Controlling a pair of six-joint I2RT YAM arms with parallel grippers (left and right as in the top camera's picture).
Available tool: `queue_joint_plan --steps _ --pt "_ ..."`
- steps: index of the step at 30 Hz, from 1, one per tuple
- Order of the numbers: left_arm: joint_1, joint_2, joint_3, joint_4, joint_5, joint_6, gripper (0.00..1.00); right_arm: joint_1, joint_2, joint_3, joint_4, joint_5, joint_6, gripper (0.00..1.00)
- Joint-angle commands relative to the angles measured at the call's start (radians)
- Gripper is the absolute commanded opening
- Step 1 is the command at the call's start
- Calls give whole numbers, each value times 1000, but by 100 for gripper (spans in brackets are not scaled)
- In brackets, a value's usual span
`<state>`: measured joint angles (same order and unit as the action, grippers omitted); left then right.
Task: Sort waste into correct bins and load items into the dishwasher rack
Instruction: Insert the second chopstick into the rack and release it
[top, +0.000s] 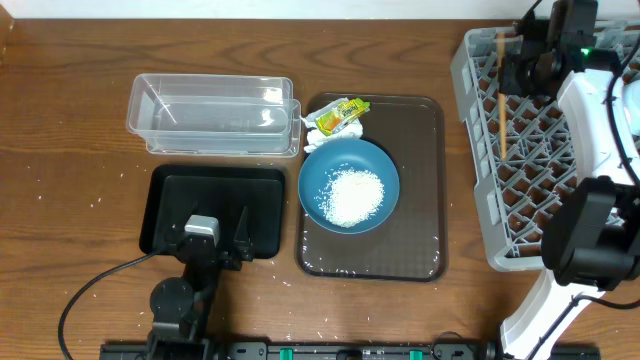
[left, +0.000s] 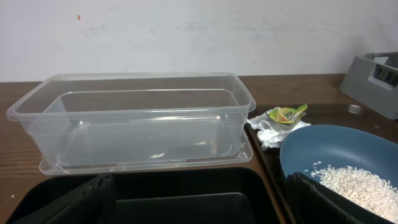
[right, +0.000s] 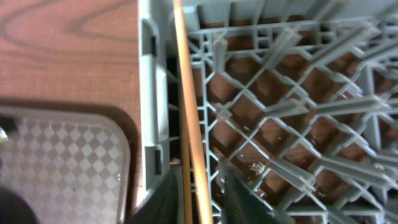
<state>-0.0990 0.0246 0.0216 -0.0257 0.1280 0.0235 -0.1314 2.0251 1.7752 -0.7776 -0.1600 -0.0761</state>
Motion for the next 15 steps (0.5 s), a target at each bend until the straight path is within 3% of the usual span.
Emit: queue_joint_plan --steps 1,4,6,7,15 --pt "5 -1 -18 -33 14 2 90 10 3 -2 3 -29 -11 27" --pt "5 -1 -18 -33 14 2 90 15 1 -2 -4 -32 -10 53" --pt "5 -1 -18 -33 14 3 90 18 1 -2 -18 -41 -2 77" --pt "5 -1 -18 -33 14 3 90 21 1 -2 -28 -54 0 81" --pt "5 -1 -18 -33 14 2 90 63 -62 -2 -109 -254 39 80"
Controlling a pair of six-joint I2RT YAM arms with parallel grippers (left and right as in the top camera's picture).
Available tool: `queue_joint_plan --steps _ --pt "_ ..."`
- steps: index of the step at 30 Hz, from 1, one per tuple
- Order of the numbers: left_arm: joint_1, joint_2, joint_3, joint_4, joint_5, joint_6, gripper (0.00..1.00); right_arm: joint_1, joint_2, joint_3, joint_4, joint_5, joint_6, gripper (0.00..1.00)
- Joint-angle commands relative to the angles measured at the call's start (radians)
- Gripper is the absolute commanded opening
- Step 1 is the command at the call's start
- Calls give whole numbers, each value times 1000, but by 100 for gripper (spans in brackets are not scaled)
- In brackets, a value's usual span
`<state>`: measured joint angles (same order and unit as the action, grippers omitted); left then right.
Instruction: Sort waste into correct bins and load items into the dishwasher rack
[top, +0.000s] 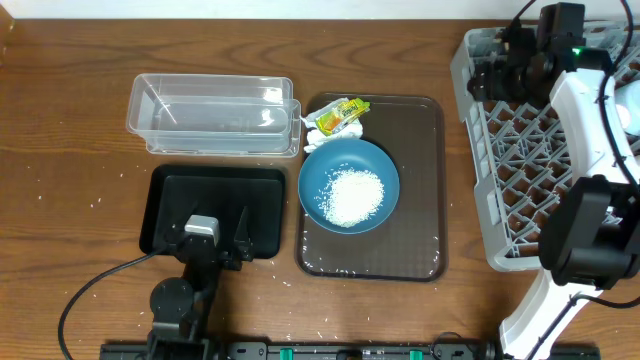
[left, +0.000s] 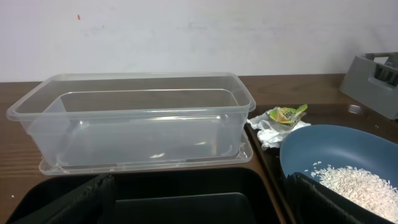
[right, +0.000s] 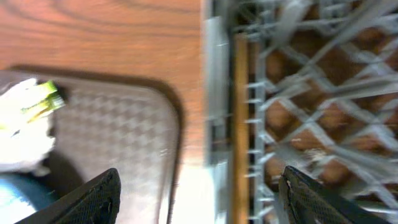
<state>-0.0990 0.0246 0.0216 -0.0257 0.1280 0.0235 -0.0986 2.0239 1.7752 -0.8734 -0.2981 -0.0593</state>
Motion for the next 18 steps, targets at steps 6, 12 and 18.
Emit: queue_joint_plan --steps 6,12,18 --pt "5 -1 -18 -33 14 2 90 127 -100 -2 -39 -206 79 99" --pt "5 -1 -18 -33 14 3 90 215 -96 -2 -35 76 159 99" --pt "5 -1 -18 -33 14 2 90 179 -115 0 -52 362 381 99"
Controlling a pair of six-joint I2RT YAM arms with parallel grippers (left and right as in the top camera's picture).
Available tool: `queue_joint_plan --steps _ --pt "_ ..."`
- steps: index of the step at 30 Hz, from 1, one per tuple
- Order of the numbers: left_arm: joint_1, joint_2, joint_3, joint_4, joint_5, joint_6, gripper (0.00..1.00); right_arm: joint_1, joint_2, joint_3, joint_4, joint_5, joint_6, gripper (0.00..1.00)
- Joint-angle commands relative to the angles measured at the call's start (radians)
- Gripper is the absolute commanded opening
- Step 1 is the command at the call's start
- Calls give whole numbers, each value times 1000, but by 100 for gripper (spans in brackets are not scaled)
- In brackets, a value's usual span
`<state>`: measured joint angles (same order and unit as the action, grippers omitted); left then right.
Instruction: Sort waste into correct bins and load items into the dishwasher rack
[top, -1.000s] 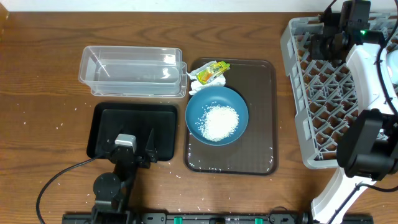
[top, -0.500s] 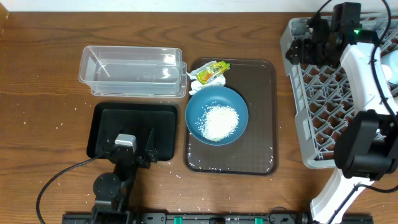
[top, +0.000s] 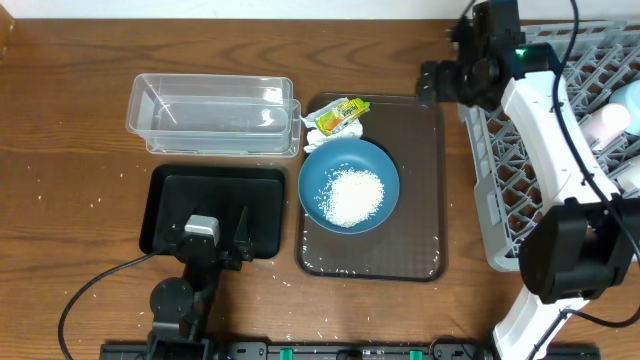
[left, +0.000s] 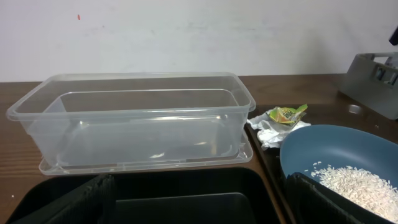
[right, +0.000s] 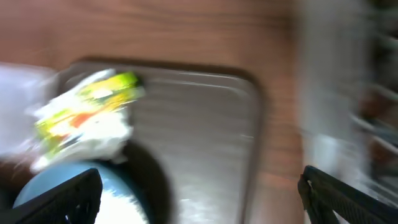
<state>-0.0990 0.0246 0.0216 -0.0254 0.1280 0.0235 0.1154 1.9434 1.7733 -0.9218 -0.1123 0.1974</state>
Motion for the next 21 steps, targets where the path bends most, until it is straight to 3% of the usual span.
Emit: queue_joint_plan --steps 1,11,21 --pt "5 -1 -18 -33 14 3 90 -48 -42 2 -4 176 124 99" --pt "5 -1 -18 -33 14 2 90 -227 -109 1 -6 145 150 99" --pt "5 -1 -18 -33 14 2 90 -253 -109 1 -51 146 150 99"
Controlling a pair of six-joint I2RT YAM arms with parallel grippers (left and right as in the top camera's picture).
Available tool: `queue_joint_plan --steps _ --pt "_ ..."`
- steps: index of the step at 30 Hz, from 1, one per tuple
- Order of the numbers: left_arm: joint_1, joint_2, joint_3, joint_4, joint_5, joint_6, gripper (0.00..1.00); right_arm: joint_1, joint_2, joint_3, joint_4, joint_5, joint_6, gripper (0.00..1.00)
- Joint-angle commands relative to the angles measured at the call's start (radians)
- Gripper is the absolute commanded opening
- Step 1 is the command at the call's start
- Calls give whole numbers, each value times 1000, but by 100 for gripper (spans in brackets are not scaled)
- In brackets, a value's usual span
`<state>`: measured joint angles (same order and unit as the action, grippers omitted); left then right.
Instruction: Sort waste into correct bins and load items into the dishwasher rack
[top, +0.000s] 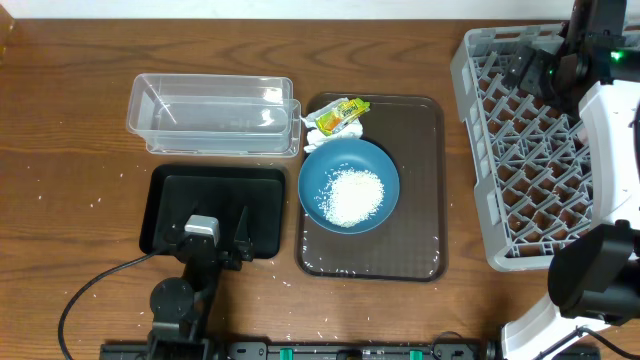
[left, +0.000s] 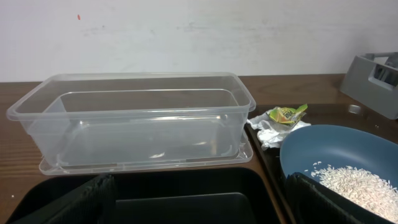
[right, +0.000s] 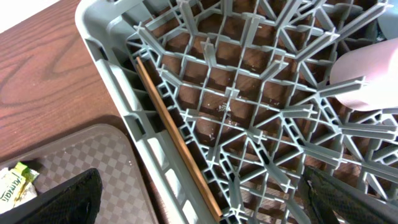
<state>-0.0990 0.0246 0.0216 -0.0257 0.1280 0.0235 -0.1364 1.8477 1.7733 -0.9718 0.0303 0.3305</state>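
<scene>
The grey dishwasher rack (top: 470, 150) stands at the table's right. In the right wrist view a wooden chopstick (right: 177, 140) lies inside the rack (right: 109, 65) along its left wall. My right gripper (top: 548, 72) hangs open over the rack's far part, and the right gripper (right: 205, 202) holds nothing. A blue bowl (top: 349, 186) with rice sits on the brown tray (top: 420, 230). A yellow-green wrapper (top: 342, 112) lies on crumpled white paper at the tray's far left. My left gripper (top: 215, 232) is open, low over the black bin (top: 170, 200).
A clear plastic container (top: 215, 113) stands behind the black bin, left of the tray. A pink cup (right: 367, 81) sits in the rack at the right. The left wrist view shows the clear container (left: 137, 121), the wrapper (left: 286, 114) and the bowl (left: 336, 162).
My right gripper was open over the tray's far right corner, near the wrapper; now it is back over the far part of the rack, still open. The left arm has not moved.
My right gripper was shut on the chopstick at the rack's left wall. Then it was open, with the chopstick lying in the rack. Then it hung over the tray's far corner, and now it is over the rack. The left gripper stayed over the black bin.
</scene>
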Motion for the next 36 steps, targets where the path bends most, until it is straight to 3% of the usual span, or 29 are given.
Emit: queue_joint_plan --steps 1,6,11,14,21,27,30,34,36 --pt "5 -1 -18 -33 14 2 90 0 -13 1 -2 3 16 99" --pt "5 -1 -18 -28 29 -11 90 0 -13 1 -2 3 16 99" --pt "2 -1 -18 84 359 -163 90 -1 -13 1 -2 3 16 99" --pt "2 -1 -18 209 506 -176 90 -1 -13 1 -2 3 16 99" --pt "2 12 -14 465 500 -190 90 -1 -13 1 -2 3 16 99" --pt "2 143 101 472 373 -226 90 -1 -13 1 -2 3 16 99" --pt "2 319 261 349 330 -198 90 -1 -13 1 -2 3 16 99" --pt "2 681 649 -40 335 -105 90 -1 -13 1 -2 3 16 99" --pt "2 833 833 -220 405 -106 90 -1 -13 1 -2 3 16 99"
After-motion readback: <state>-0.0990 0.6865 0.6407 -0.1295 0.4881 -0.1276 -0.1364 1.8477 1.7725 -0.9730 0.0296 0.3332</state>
